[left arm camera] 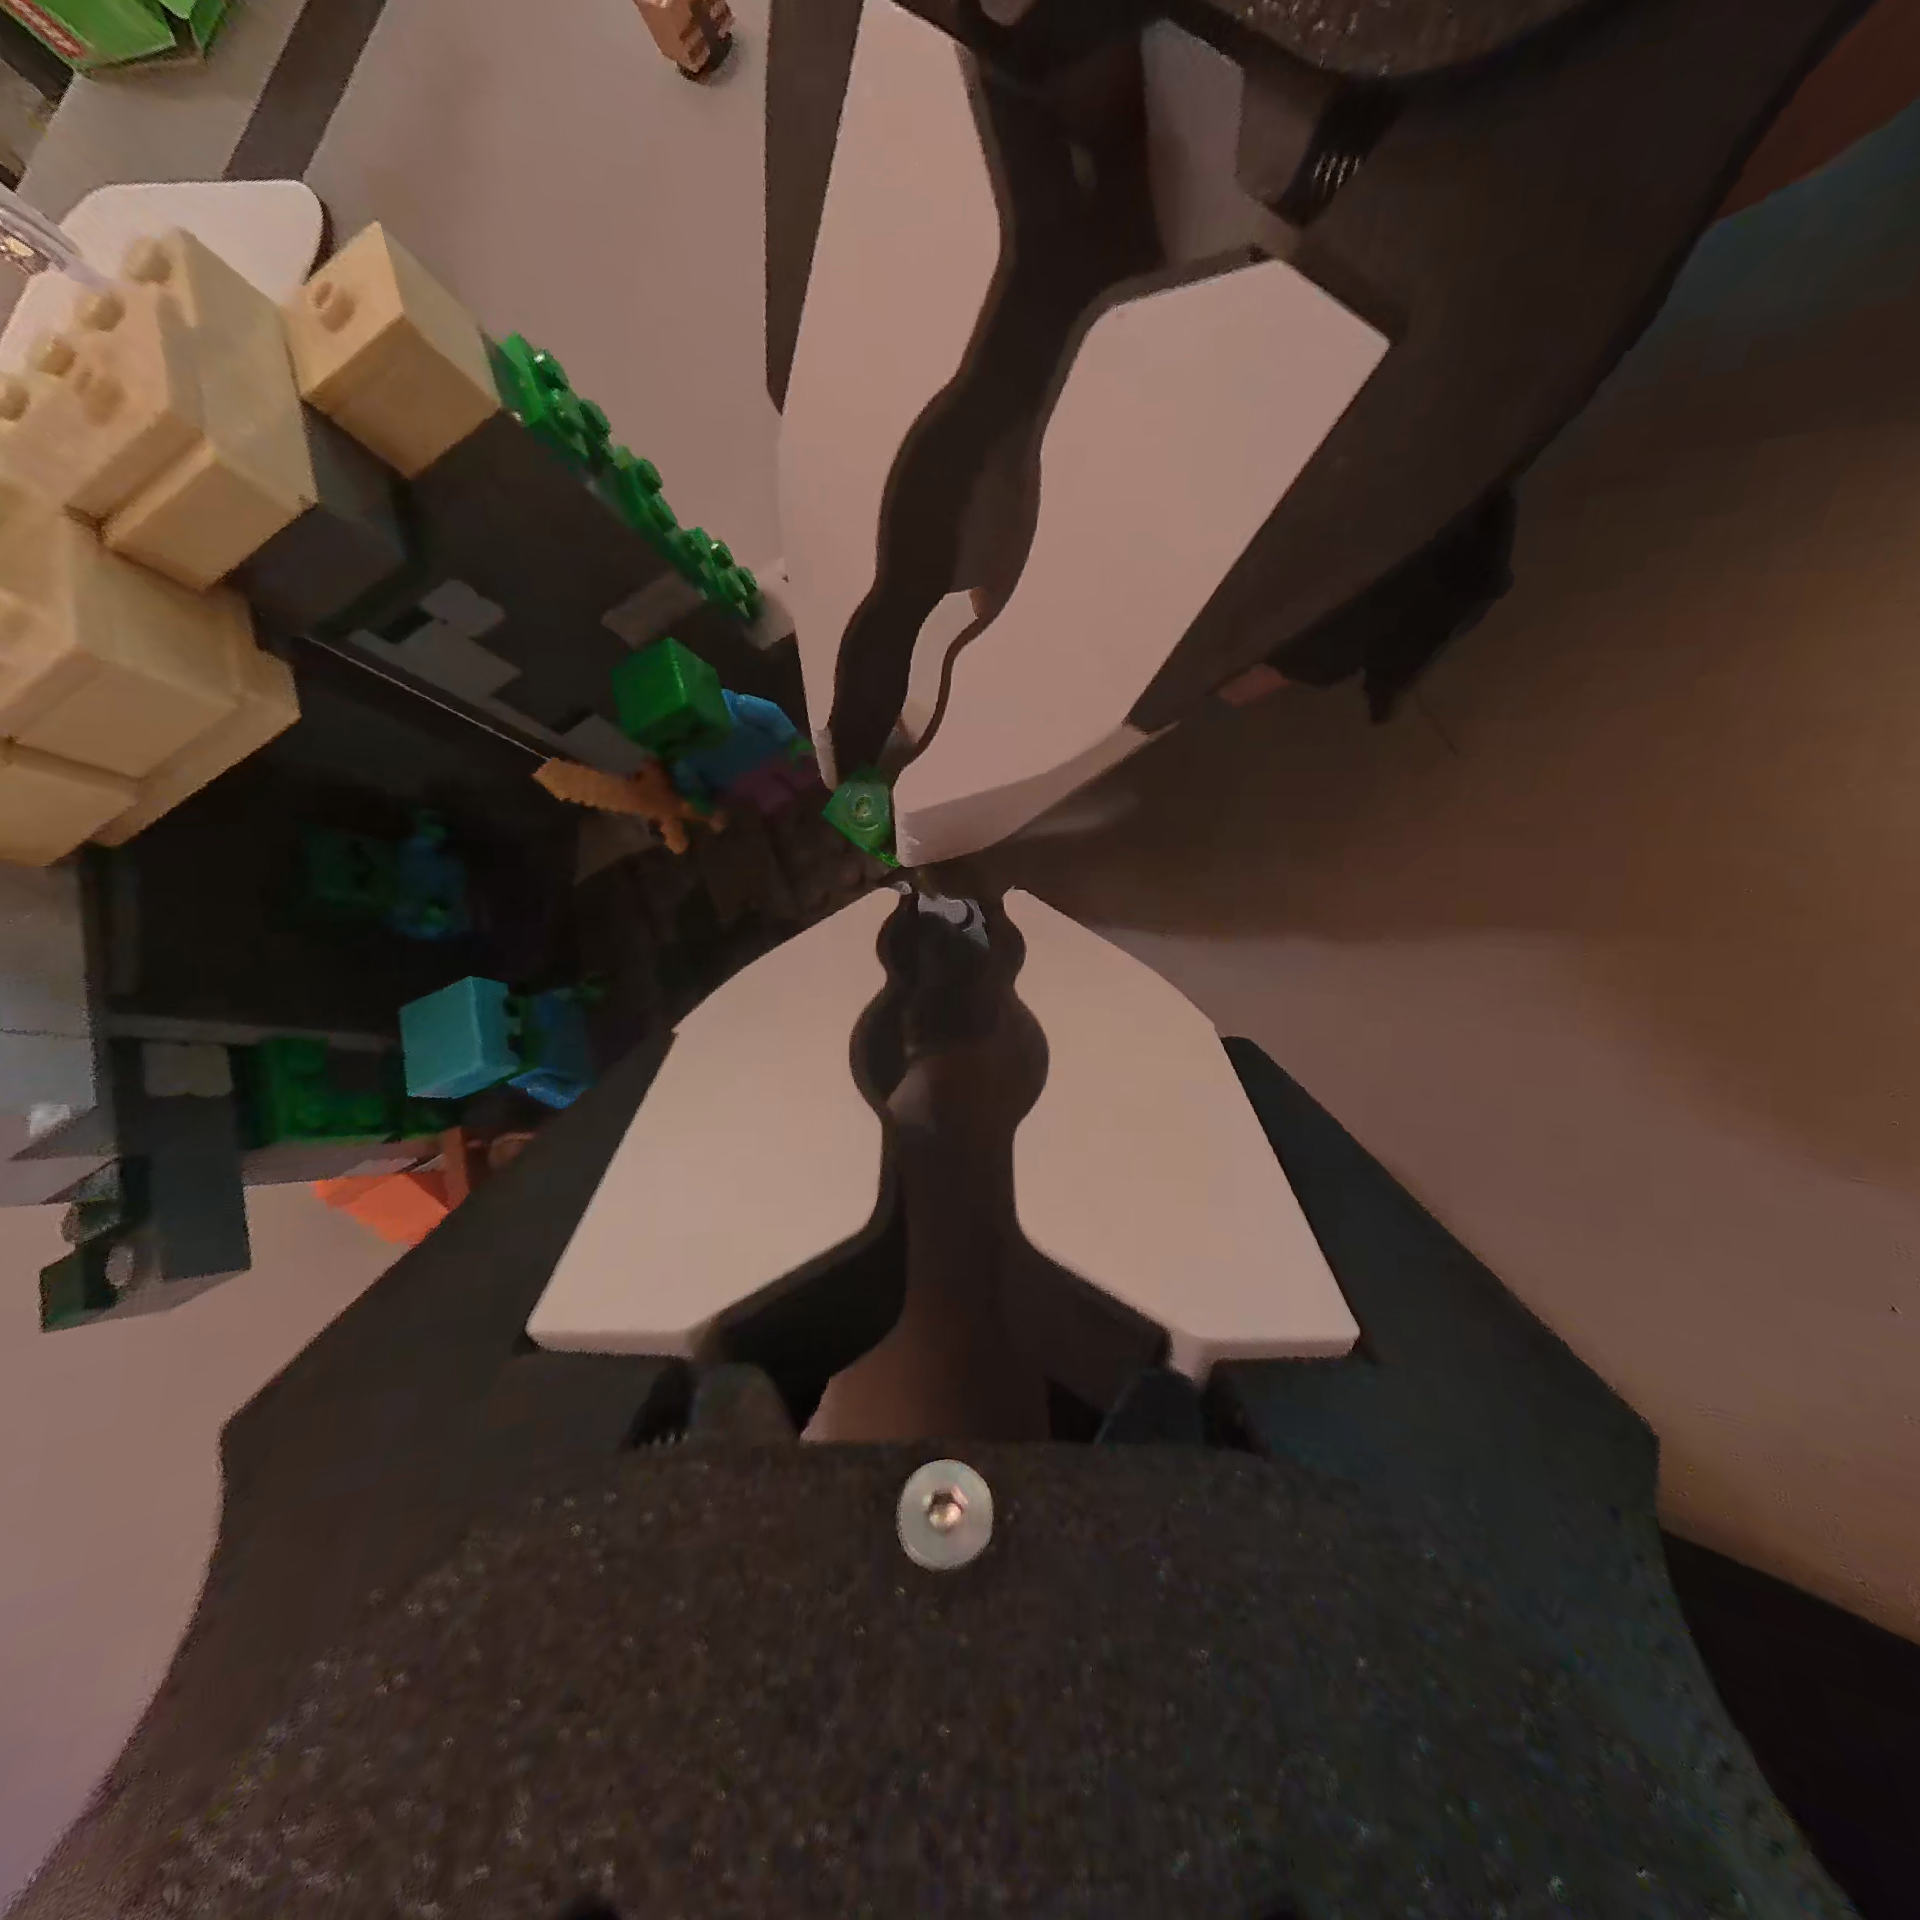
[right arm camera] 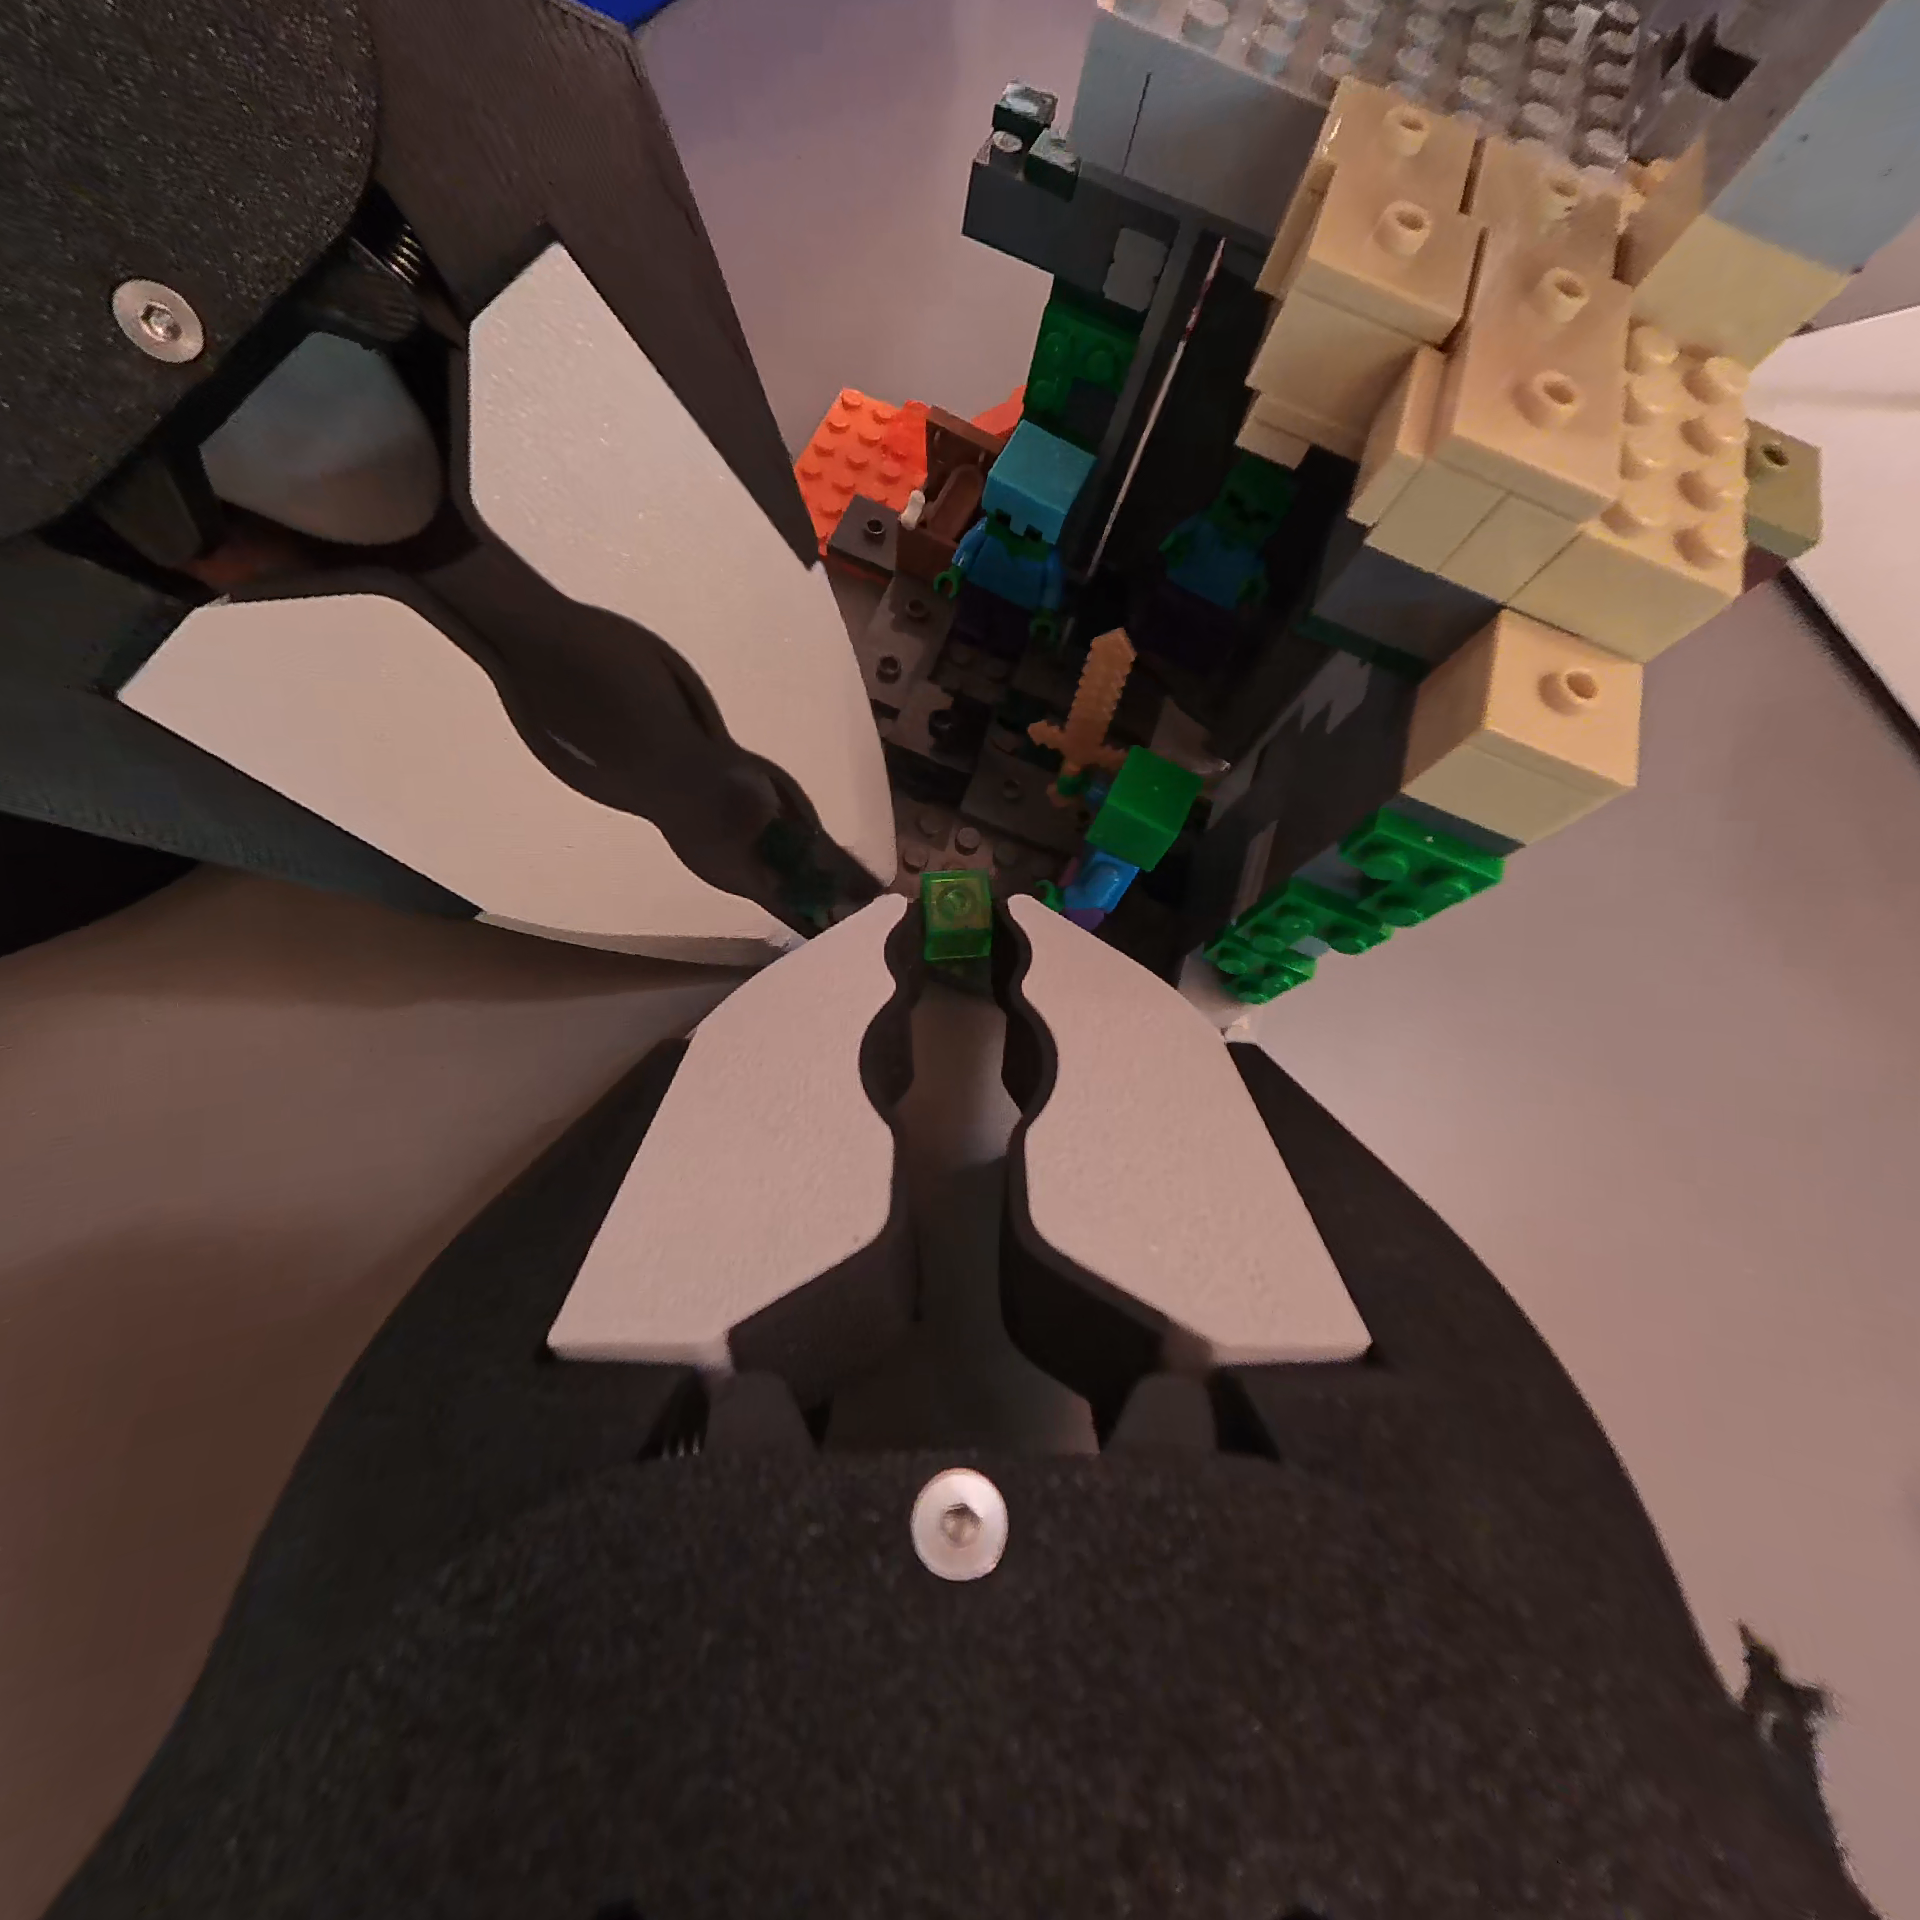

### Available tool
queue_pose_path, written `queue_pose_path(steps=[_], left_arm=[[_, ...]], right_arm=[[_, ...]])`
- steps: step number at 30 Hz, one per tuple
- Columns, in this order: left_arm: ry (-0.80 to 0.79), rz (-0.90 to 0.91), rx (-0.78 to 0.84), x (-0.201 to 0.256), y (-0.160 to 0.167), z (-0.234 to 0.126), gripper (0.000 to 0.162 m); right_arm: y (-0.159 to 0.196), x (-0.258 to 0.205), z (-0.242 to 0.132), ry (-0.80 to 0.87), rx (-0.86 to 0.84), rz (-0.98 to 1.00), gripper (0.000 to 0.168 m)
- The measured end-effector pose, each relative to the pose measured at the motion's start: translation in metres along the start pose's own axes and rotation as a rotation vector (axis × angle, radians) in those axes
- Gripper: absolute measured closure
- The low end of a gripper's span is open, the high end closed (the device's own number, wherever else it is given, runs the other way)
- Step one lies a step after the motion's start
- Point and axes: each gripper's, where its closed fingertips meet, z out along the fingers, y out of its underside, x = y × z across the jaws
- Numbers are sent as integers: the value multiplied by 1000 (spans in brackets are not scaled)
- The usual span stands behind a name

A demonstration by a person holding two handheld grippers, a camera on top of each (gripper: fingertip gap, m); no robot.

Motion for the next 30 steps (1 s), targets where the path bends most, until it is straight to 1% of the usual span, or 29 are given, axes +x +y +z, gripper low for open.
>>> queue_pose_path(steps=[4, 8, 10, 18, 19, 21, 22, 24, 27, 30], left_arm=[[15, -32, 11, 1, 0, 1, 148], [-2, -27, 9, 1, 0, 0, 149], [8, -31, 8, 3, 0, 1, 153], [0, -38, 10, 3, 0, 1, 154], [-1, -40, 9, 3, 0, 1, 154], [-13, -44, -4, 1, 2, 1, 155], [-11, -50, -1, 1, 2, 0, 156], [-17, -40, 6, 1, 2, 0, 156], [-20, -40, 24, 0, 2, 0, 154], [-50, -32, 104, -4, -7, -9, 148]], right_arm=[[0, 0, -1, -21, 10, 42, 156], [-1, -1, -1, -41, 16, 72, 156], [-1, -2, -1, -42, 14, 73, 156], [-1, -2, -1, -23, 17, 60, 156], [-4, -2, -3, -26, 42, 68, 156], [-26, 2, -17, -32, 163, 124, 156], [-31, 7, -23, -5, 172, 120, 157], [-31, 10, -27, 43, 166, 62, 157], [-25, 1, -28, -8, 178, 84, 156], [-24, -7, -37, -77, 211, 74, 156]])
